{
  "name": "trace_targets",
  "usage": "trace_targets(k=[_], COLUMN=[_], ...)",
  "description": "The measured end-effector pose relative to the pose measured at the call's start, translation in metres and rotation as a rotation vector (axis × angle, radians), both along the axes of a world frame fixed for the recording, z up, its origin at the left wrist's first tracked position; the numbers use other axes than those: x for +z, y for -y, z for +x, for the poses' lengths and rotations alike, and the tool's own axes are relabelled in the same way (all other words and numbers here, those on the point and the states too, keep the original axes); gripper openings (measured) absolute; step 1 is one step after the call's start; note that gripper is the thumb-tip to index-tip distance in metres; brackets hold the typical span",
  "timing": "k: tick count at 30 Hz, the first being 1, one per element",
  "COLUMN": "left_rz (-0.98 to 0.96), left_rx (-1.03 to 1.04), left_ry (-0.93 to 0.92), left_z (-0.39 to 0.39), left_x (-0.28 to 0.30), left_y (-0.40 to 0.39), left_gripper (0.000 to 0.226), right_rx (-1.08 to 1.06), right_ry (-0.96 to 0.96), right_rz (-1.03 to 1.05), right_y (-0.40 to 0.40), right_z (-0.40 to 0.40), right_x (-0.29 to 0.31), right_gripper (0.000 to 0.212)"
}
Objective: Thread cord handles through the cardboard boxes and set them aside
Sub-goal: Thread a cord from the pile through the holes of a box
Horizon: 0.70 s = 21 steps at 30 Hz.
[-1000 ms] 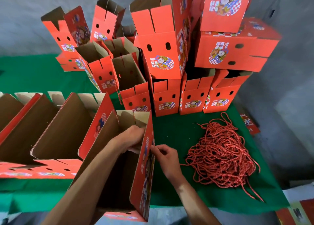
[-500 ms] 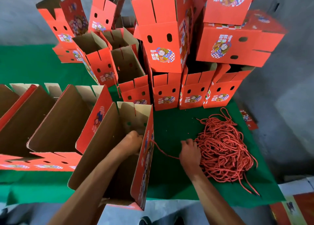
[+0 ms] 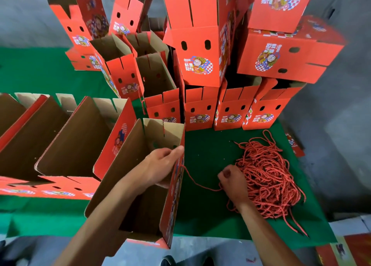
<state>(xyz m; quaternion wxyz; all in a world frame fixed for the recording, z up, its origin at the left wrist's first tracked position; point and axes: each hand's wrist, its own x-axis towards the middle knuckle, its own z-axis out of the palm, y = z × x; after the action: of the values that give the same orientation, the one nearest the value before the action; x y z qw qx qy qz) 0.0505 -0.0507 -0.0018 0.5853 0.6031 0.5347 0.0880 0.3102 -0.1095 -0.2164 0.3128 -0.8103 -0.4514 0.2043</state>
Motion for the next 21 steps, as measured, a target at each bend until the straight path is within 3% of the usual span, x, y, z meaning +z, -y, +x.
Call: trace_targets(k=[2, 7, 10, 16, 21], left_rz=[-0.06, -0.169, -0.238, -0.223, -0.236], left_rx=[-0.077, -0.105, -0.138, -0.099, -0.019], left_ry=[-0.025, -0.085, -0.1, -0.148, -0.136], left_z=[-0.002, -0.011, -0.013, -0.012, -0.011], left_x=[0.003, 0.002, 0.005, 0.0, -0.007], left_y=[0.006, 0.013, 0.015, 0.01, -0.003], left_gripper=[0.03, 0.024, 0.021, 0.03, 0.042], right_rx=[-0.053, -0.107, -0.178, -0.05, -0.021], right_ry=[-0.248, -0.504, -0.527, -0.646, -1.117], right_rz=[0.085, 0.243, 0.309, 0.456, 0.592], right_y=[0.0, 0.001, -0.005, -0.013, -0.014], right_z=[-0.004, -0.015, -0.007, -0.001, -0.014], right_x=[0.011, 0.035, 0.053, 0.112, 0.14], right_gripper=[0.007, 0.019, 0.016, 0.011, 0.021])
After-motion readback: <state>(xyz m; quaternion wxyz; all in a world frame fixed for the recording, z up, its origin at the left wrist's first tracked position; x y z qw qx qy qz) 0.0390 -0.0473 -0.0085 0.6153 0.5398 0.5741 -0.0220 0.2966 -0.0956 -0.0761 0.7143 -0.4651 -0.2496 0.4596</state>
